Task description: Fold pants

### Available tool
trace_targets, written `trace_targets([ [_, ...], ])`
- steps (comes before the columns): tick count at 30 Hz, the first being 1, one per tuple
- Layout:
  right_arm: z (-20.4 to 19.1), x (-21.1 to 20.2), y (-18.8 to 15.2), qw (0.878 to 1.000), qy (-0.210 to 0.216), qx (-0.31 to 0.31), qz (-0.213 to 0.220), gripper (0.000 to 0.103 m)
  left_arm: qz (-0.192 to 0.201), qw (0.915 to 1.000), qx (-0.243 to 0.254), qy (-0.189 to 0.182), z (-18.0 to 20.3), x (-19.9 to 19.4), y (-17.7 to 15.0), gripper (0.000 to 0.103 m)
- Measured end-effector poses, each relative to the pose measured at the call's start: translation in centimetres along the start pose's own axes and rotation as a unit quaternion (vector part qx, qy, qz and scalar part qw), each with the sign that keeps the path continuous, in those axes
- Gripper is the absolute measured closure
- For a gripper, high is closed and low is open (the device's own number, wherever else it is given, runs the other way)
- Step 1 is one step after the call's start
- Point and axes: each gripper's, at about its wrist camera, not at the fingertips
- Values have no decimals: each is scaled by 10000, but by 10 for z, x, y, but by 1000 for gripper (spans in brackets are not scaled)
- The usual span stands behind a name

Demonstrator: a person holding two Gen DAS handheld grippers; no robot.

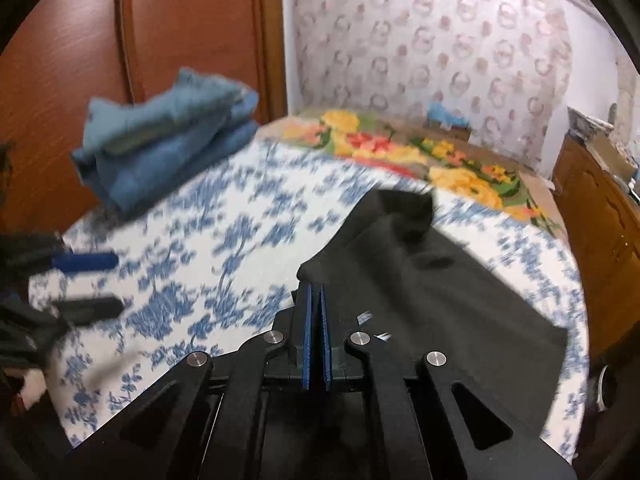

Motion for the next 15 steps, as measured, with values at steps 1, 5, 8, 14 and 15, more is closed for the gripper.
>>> trace_targets([
  [1, 5, -6, 2, 10000, -56, 32, 66, 101, -4, 10000, 12, -11, 2, 1, 0, 59],
  [5, 32, -27, 6, 9990, -343, 175, 240, 101, -30, 10000, 74, -59, 9, 3, 0, 59],
  [8, 54, -37, 4, 9978, -536, 317, 246, 101, -44, 9999, 140, -88, 17, 6, 1, 59],
  [14, 101, -42, -13, 9933, -1000, 580, 34, 101, -78, 9996, 219, -170, 29, 12, 3, 59],
  [15, 107, -43, -18, 9924, -1056, 635, 3, 101, -88, 9995, 238, -184, 31, 12, 3, 59],
])
Point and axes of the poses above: each gripper's, at about its wrist camera, not at the fingertips, and x roughly the way its jaws point, z to its right, y to its top, and after that the axes turned 11 degrees about -x, right-handed
